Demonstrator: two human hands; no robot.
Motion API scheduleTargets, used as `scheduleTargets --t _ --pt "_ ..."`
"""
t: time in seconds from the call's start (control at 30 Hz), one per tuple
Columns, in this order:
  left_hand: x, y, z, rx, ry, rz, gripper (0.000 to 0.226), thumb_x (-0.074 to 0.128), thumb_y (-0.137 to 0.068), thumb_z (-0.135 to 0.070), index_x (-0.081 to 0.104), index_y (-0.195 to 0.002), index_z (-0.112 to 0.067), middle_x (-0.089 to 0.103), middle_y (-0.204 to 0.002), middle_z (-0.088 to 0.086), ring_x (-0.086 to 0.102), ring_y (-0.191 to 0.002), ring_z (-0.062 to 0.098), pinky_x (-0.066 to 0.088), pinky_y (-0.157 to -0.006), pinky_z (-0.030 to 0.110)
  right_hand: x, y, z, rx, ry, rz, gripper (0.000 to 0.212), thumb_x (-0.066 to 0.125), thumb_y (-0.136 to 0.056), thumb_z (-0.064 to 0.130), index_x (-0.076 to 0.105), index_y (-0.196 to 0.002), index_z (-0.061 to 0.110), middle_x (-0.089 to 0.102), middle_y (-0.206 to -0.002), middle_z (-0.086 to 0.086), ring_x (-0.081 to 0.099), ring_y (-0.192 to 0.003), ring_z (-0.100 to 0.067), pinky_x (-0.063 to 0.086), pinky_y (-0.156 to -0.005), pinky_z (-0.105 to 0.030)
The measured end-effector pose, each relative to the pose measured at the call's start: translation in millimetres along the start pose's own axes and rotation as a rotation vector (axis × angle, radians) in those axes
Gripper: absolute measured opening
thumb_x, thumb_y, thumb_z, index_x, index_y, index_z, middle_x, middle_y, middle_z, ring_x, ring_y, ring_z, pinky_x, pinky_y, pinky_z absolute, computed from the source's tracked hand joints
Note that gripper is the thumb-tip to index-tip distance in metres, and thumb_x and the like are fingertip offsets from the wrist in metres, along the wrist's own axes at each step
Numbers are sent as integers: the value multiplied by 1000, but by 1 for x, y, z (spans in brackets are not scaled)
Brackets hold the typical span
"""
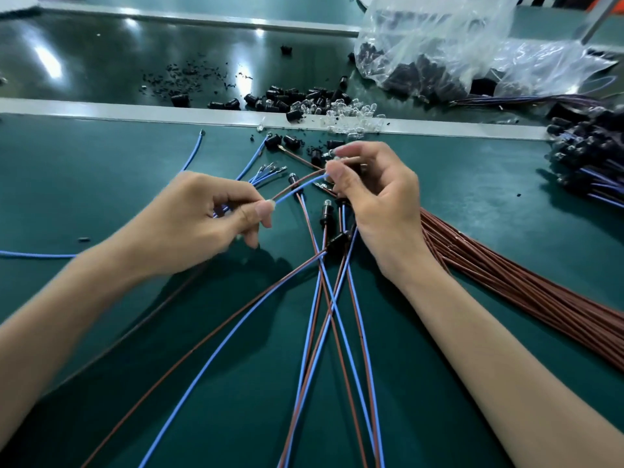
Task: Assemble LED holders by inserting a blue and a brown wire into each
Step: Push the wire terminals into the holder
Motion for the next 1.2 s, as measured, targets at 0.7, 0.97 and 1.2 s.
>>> scheduleTargets --t 0.7,0.97,1.2 --pt "66 2 -7 -304 488 155 17 57 -92 -19 67 -84 -7 72 -69 5 59 -48 11 48 -51 14 2 -1 -10 118 -119 13 32 72 -79 9 66 -106 26 72 -93 3 67 -86 -8 53 -83 -26" --pt "19 1 3 -11 -56 -238 34 61 -90 -30 62 -64 -8 52 -47 3 40 -46 15 29 -48 17 7 2 10 -125 453 -3 37 74 -81 14 67 -118 14 64 -102 2 61 -88 -10 46 -89 -17" --pt "2 0 9 163 -297 -112 38 55 -87 -35 61 -62 -6 38 -42 3 32 -42 23 26 -46 19 23 7 11 -192 580 118 9 74 -80 10 76 -88 5 64 -103 -9 58 -100 -15 36 -90 -9"
Point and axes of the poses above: each hand's wrist, its own y-axis away from the middle knuckle, its own x-axis out of the palm, z = x × y, the point moved 9 cm from there along -y, towards the middle knuckle
